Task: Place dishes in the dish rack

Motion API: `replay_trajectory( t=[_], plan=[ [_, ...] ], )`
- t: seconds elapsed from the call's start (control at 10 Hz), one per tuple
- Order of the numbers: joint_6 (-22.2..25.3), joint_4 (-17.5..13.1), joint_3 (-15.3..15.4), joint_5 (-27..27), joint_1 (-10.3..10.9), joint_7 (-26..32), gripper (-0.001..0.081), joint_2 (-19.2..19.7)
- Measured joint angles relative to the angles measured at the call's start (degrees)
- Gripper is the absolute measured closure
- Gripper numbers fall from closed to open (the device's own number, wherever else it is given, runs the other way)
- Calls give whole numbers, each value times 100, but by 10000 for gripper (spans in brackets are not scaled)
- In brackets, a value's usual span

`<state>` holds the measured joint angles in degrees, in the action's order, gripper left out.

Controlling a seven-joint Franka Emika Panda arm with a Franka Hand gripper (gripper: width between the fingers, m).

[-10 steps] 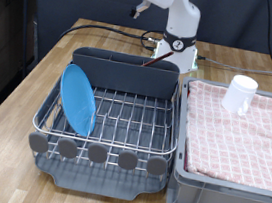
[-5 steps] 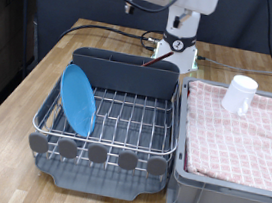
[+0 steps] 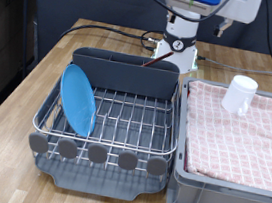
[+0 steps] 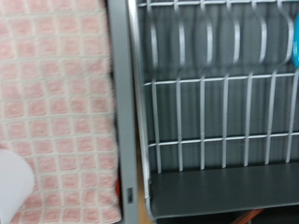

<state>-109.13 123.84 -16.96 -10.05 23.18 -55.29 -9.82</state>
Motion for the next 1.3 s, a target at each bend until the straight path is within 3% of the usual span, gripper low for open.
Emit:
replay_trajectory(
  t=[0.3, 0.6, 1.1, 1.3],
  plan=[
    [-30, 311, 290, 57, 135, -21, 3, -244],
    [-134, 344, 304, 96, 142, 88, 3, -246],
    [-276, -217, 554, 240, 335, 151, 3, 416],
    [-305, -450, 726, 331, 417, -157, 3, 654]
  ],
)
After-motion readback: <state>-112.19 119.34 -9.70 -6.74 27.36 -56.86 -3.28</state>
